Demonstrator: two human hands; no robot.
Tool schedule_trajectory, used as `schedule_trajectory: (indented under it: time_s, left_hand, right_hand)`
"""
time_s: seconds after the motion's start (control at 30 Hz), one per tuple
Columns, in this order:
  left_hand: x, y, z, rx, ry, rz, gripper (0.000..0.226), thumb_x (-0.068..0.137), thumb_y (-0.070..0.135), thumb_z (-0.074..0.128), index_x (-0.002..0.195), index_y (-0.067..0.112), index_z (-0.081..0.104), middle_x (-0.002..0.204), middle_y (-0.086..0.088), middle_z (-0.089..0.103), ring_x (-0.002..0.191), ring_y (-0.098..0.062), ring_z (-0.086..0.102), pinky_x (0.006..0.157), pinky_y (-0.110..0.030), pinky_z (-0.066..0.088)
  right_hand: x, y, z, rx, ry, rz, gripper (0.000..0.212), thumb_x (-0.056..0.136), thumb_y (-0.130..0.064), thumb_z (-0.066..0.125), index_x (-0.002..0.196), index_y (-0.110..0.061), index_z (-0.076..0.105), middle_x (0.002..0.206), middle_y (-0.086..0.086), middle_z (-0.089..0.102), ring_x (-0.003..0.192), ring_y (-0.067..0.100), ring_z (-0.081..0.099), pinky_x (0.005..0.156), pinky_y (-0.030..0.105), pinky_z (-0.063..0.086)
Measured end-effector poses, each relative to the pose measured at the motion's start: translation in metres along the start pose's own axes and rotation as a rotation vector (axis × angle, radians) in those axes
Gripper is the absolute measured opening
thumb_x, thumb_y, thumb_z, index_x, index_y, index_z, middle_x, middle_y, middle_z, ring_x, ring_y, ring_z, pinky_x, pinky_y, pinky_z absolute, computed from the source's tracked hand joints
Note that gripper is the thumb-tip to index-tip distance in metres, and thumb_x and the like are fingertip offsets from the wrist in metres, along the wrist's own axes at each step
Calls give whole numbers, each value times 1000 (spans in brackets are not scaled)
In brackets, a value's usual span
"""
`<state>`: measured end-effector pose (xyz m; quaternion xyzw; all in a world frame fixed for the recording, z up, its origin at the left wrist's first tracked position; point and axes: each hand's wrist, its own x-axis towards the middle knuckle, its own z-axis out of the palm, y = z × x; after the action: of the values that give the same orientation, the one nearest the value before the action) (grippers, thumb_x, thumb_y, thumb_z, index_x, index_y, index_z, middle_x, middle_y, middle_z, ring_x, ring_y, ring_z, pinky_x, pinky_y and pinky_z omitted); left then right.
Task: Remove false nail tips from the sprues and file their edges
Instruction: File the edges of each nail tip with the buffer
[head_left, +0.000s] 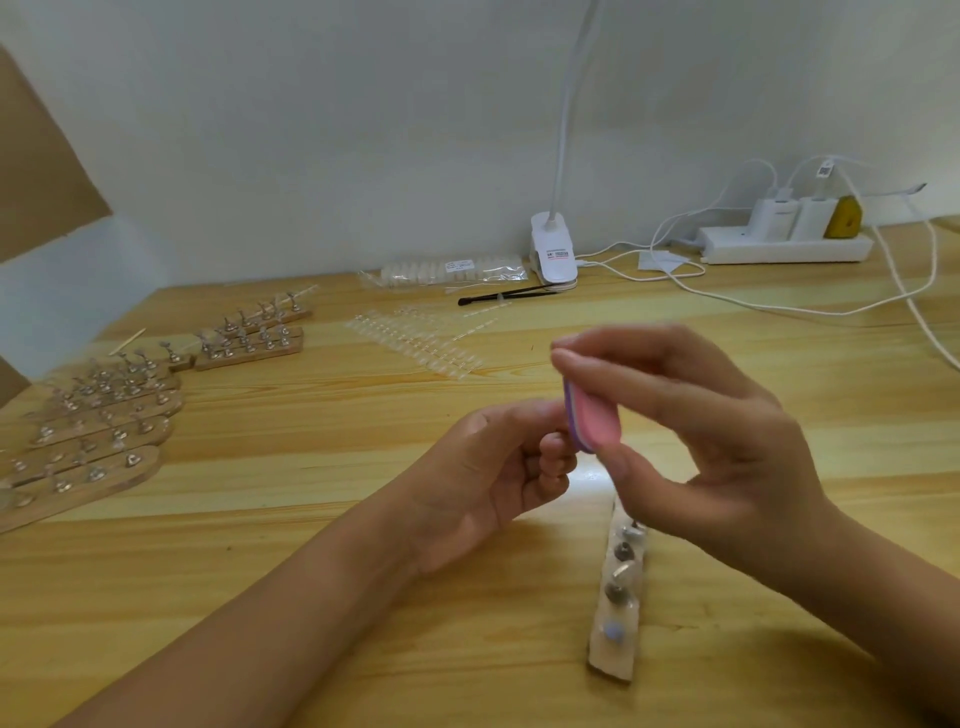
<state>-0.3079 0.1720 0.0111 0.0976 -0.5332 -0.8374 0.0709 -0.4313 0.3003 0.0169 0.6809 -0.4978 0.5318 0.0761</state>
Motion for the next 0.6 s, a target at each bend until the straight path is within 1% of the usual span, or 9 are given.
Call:
schedule_trajectory:
  time_s: [0.07,0.13,0.2,0.27,0.33,0.4,0.47,0.53,0.6]
  left_hand:
    - [0,0,1,13,-9,-13,14,73,35,71,74,21,74,62,10,49,56,-2,47,60,-13,47]
    - [2,0,0,31,-8,-22,15,72,35,71,75,21,75,62,10,46,56,-3,44,58,-14,45]
    - [1,-1,0,13,-7,-12,17,71,37,71,74,20,75,61,10,47,56,-3,44,58,-14,45]
    - [1,-2,0,-6,-8,3,17,71,36,72,73,20,74,60,10,49,55,-2,47,59,-14,46]
    - [2,-1,0,2,-1,-4,16,70,35,72,73,20,73,60,10,48,55,-3,45,58,-14,46]
    - [3,0,-1,27,4,-10,14,70,35,71,72,21,74,61,10,45,55,-4,42,56,-15,44]
    - [3,0,-2,13,-4,-3,14,71,34,71,71,21,74,61,10,47,54,-4,44,57,-15,45]
    - [2,-1,-2,-2,-2,7,16,71,35,71,72,20,74,62,8,49,55,-3,47,59,-14,47]
    - [2,-1,0,9,-2,-6,15,70,34,71,73,20,73,62,8,48,54,-3,45,58,-14,46]
  right_hand:
    - [1,6,-4,-25,-14,51,41,87,-8,64,127,-4,55,121,10,59,117,16,58,97,30,48]
    - [0,11,-8,-13,29,154,42,87,-7,67,127,-5,56,120,9,60,116,18,58,98,38,50]
    - [0,7,-6,23,41,124,40,87,-8,63,127,-4,56,121,11,60,117,22,59,99,39,50]
    - [-2,4,0,25,-1,41,40,87,-10,62,126,-4,56,121,11,59,118,20,58,98,33,48]
    - [-2,8,-2,10,-20,71,41,88,-7,66,127,-4,55,121,10,59,118,18,58,98,33,49]
    - [-2,13,-6,32,13,166,41,89,-5,68,128,-4,55,122,11,59,118,21,58,99,39,51]
    - [-3,9,-5,72,31,137,39,88,-7,64,126,-3,56,123,13,58,119,25,58,100,41,50]
    - [-3,5,1,59,-8,54,38,86,-8,62,124,-2,57,124,14,59,120,25,58,99,38,49]
    - [-3,8,-1,52,-27,84,37,88,-4,65,124,-3,58,123,12,59,119,23,59,100,37,49]
